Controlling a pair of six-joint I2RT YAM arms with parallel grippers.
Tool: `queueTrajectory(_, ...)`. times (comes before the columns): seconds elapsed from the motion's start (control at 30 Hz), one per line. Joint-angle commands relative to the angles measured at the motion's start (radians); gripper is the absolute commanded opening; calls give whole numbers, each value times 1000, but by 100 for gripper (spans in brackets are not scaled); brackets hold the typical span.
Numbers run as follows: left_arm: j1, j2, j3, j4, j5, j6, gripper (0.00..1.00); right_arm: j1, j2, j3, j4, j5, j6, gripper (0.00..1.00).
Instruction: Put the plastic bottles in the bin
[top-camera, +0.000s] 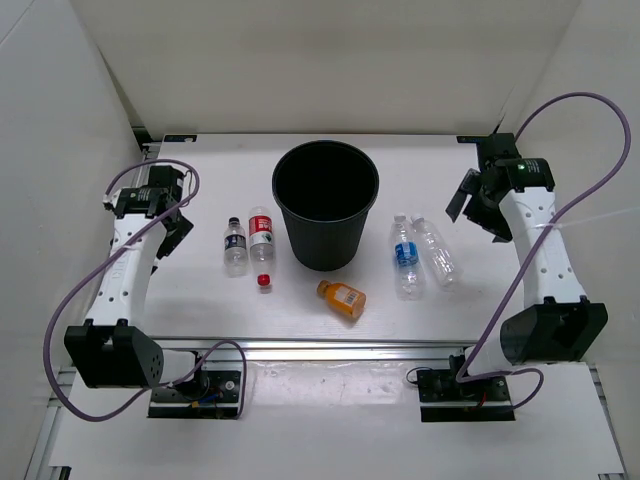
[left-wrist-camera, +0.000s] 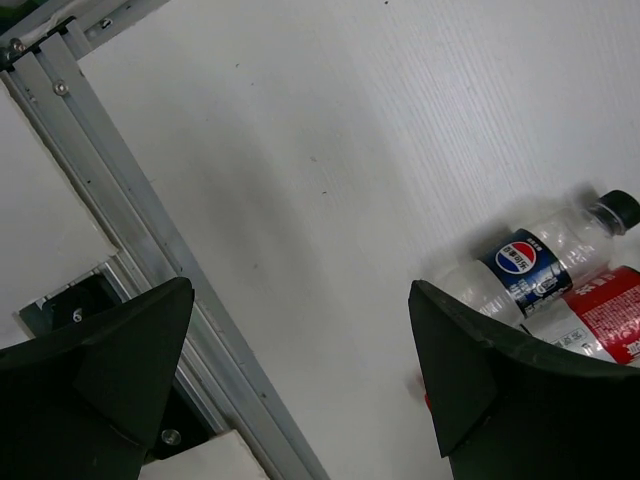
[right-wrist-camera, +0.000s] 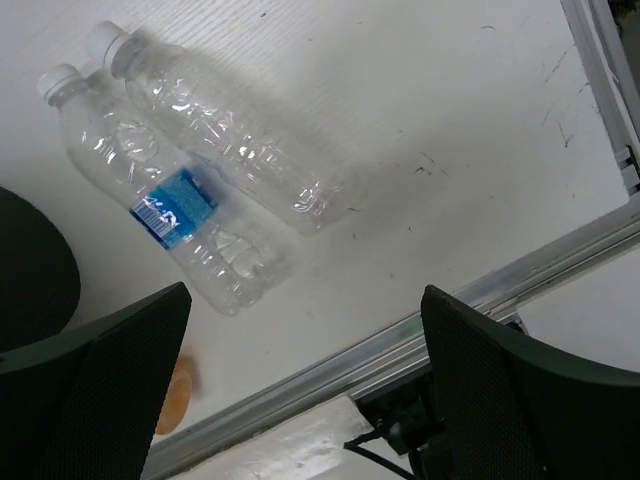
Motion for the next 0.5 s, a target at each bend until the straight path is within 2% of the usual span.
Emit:
queueTrajectory(0.0,-6,-49,-15,-70,-26,2,100,-6,28,42,15,-58,-109,100)
queueTrajectory(0.1,-6,-49,-6,-70,-26,31,100,-16,81,28,47,-208,-178,100)
queueTrajectory(0.27,-6,-49,-6,-70,-31,117,100,20,225,17,81,-208,-223,100)
queueTrajectory(0.47,-67,-81,-39,-70,-69,137,100,49,382,8,107,-169,-203,100)
